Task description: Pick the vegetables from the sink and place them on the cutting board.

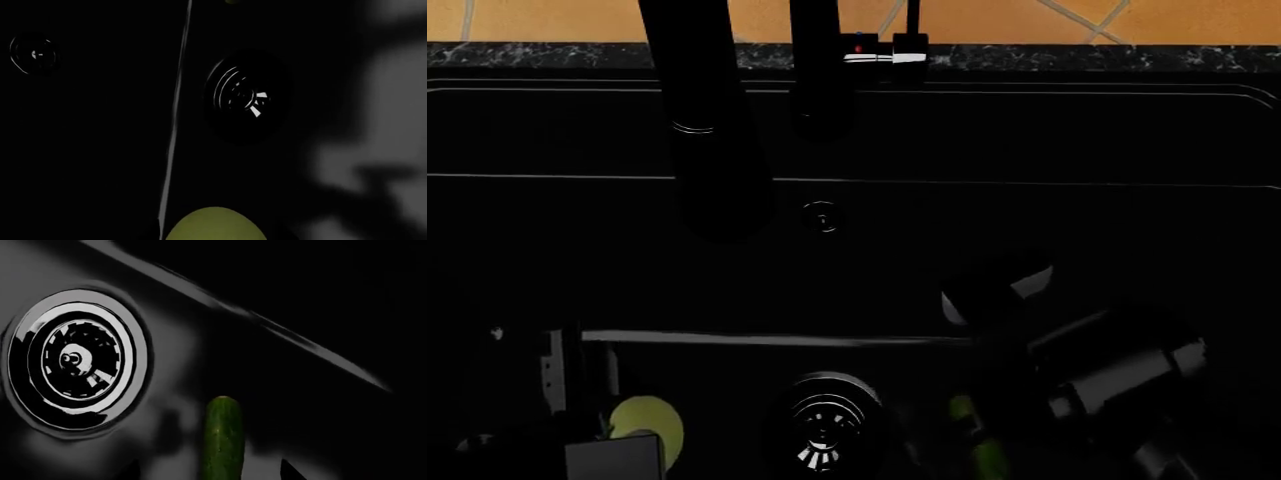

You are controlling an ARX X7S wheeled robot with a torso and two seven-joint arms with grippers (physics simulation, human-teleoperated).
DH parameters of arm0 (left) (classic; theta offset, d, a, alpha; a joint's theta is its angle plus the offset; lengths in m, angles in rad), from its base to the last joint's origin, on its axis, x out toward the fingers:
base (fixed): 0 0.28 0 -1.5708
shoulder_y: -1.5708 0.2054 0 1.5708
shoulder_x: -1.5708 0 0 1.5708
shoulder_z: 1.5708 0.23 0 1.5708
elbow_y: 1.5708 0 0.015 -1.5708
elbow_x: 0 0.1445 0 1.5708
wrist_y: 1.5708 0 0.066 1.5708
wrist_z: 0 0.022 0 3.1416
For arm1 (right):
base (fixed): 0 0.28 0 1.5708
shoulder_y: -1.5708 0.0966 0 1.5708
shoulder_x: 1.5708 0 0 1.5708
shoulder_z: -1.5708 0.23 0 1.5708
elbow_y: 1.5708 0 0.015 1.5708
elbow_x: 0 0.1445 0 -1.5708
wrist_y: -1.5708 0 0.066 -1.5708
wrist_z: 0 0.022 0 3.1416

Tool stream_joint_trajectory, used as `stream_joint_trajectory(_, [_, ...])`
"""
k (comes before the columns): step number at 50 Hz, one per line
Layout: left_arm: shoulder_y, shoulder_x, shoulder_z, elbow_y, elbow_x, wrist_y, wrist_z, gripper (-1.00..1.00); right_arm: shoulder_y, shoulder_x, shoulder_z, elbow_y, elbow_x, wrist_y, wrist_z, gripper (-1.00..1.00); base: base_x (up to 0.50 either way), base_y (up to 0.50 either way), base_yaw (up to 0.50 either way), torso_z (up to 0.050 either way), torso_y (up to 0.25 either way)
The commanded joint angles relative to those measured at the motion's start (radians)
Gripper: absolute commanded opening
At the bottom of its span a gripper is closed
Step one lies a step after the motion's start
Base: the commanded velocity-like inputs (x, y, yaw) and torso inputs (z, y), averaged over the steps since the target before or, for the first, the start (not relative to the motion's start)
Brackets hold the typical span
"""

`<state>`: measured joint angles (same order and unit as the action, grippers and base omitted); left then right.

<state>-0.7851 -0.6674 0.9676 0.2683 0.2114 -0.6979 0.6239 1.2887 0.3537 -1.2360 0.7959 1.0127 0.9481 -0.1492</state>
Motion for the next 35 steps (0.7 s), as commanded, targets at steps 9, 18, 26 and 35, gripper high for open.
stream_joint_trajectory(9, [-0.05, 0.025, -0.032, -0.001, -0.017, -0.086, 0.037, -1.0, -0.062, -0.019, 0.046, 0.127, -0.047, -0.119, -0.063, 1.0, 0.0, 0.0, 0.0, 0.0, 0.0])
stream_joint_trajectory(18, [-0.05, 0.02, -0.028, 0.024, -0.013, -0.117, 0.046, -1.0, -0.074, -0.099, 0.031, 0.314, -0.09, -0.228, -0.159, 1.0, 0.0, 0.0, 0.0, 0.0, 0.0])
stream_joint_trajectory(26, [-0.053, 0.024, -0.02, 0.017, -0.009, -0.118, 0.046, -1.0, -0.103, -0.165, 0.012, 0.445, -0.12, -0.286, -0.244, 1.0, 0.0, 0.0, 0.0, 0.0, 0.0])
stream_joint_trajectory(35, [-0.05, 0.026, -0.019, 0.016, -0.009, -0.122, 0.043, -1.0, -0.127, -0.202, 0.019, 0.51, -0.156, -0.296, -0.294, 1.0, 0.0, 0.0, 0.0, -0.001, -0.001])
